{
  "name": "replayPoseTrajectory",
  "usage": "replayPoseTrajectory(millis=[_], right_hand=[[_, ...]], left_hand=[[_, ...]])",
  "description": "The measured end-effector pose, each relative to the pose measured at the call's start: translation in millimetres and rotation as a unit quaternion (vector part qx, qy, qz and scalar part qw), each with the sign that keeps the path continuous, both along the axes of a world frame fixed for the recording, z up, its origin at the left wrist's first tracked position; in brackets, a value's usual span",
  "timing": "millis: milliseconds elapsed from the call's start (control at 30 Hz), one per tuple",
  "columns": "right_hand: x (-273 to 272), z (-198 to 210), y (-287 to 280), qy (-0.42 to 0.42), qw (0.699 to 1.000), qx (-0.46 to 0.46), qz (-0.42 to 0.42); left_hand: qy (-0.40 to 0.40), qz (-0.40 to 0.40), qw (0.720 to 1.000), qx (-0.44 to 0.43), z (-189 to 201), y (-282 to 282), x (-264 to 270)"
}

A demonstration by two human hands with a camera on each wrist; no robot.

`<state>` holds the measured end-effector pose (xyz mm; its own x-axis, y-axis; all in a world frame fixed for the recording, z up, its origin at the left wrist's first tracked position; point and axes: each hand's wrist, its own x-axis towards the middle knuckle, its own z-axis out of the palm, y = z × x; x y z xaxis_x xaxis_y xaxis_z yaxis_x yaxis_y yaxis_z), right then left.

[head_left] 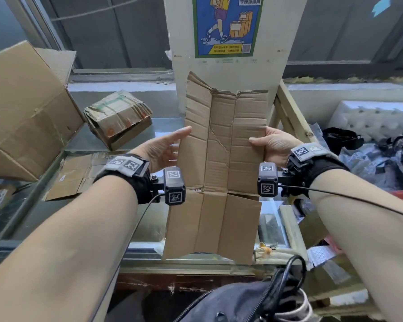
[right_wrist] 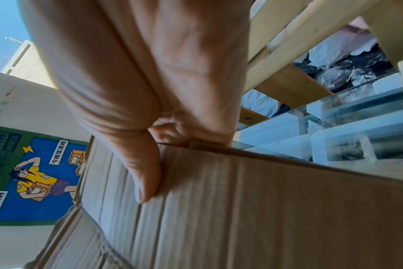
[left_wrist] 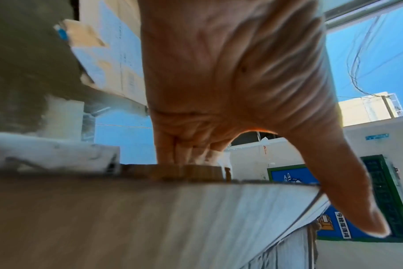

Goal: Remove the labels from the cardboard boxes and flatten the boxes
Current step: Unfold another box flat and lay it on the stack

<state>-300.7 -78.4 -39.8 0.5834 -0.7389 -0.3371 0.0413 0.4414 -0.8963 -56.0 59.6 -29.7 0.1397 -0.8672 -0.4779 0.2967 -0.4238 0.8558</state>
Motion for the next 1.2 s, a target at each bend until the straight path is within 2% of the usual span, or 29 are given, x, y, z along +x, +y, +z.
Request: replayPoseTrajectory(millis=[200, 300, 367, 467, 533, 567, 600, 667, 700, 733, 767, 800, 833, 867, 1033, 1100, 1133, 1200], right_hand=[[0.5, -4.2, -5.7, 0.037, 0.999, 0.008, 0.028], [-1.2, -6.9, -9.3, 0.050, 0.998, 0.016, 0.025], [-2.3, -8.8, -11.9, 0.056, 0.998, 0.019, 0.016], [5.6, -9.9, -17.5, 0.079, 0.997, -0.007, -0.015], [15.5, -7.1, -22.0, 0.189, 0.975, -0.112, -0.043], [21.1, -6.6, -25.1, 0.275, 0.941, -0.192, -0.041], [26.1, -3.8, -24.9, 0.366, 0.887, -0.279, -0.035], [37.0, 3.1, -13.0, 0.497, 0.737, -0.459, -0.010], [42.2, 4.7, -6.4, 0.521, 0.658, -0.543, 0.029], [48.4, 7.0, 2.2, 0.524, 0.591, -0.607, 0.081], [53.3, 1.5, 4.3, 0.526, 0.542, -0.639, 0.146], [57.0, -2.6, 8.6, 0.534, 0.512, -0.641, 0.206], [59.6, -9.0, 11.4, 0.545, 0.502, -0.622, 0.253], [61.4, -15.4, 13.5, 0.553, 0.511, -0.593, 0.285], [67.1, -35.5, 15.7, 0.550, 0.602, -0.466, 0.344], [70.3, -40.0, 16.4, 0.538, 0.632, -0.422, 0.365], [72.5, -42.2, 18.1, 0.536, 0.634, -0.411, 0.376], [77.1, -48.8, 21.3, 0.551, 0.613, -0.414, 0.387]], left_hand=[[0.006, -0.084, 0.996, -0.006, 12.6, -18.6, 4.0], [-0.036, -0.091, 0.995, -0.028, 13.4, -29.5, 4.4], [-0.052, -0.077, 0.994, -0.050, 10.8, -35.2, 3.1], [-0.050, -0.013, 0.996, -0.071, 3.5, -42.9, 0.8], [-0.066, 0.039, 0.993, -0.084, -3.6, -51.8, 0.6], [-0.085, 0.062, 0.991, -0.086, -7.7, -56.9, 1.5], [-0.106, 0.079, 0.988, -0.084, -12.6, -63.0, 2.0], [-0.134, 0.101, 0.983, -0.076, -22.5, -71.2, 3.2], [-0.142, 0.111, 0.981, -0.070, -27.5, -74.6, 3.1], [-0.147, 0.121, 0.980, -0.063, -30.6, -76.8, 2.6], [-0.147, 0.128, 0.979, -0.059, -34.9, -80.1, 2.1], [-0.144, 0.132, 0.979, -0.054, -37.8, -83.0, 1.9], [-0.135, 0.139, 0.980, -0.050, -40.7, -86.0, 1.8], [-0.124, 0.151, 0.980, -0.042, -42.5, -88.2, 1.9], [-0.113, 0.131, 0.985, 0.003, -59.6, -90.8, 0.4], [-0.121, 0.149, 0.981, 0.002, -71.2, -90.2, -0.4], [-0.122, 0.165, 0.979, -0.009, -74.2, -89.5, -1.0], [-0.128, 0.190, 0.973, -0.025, -79.9, -90.9, -1.2]])
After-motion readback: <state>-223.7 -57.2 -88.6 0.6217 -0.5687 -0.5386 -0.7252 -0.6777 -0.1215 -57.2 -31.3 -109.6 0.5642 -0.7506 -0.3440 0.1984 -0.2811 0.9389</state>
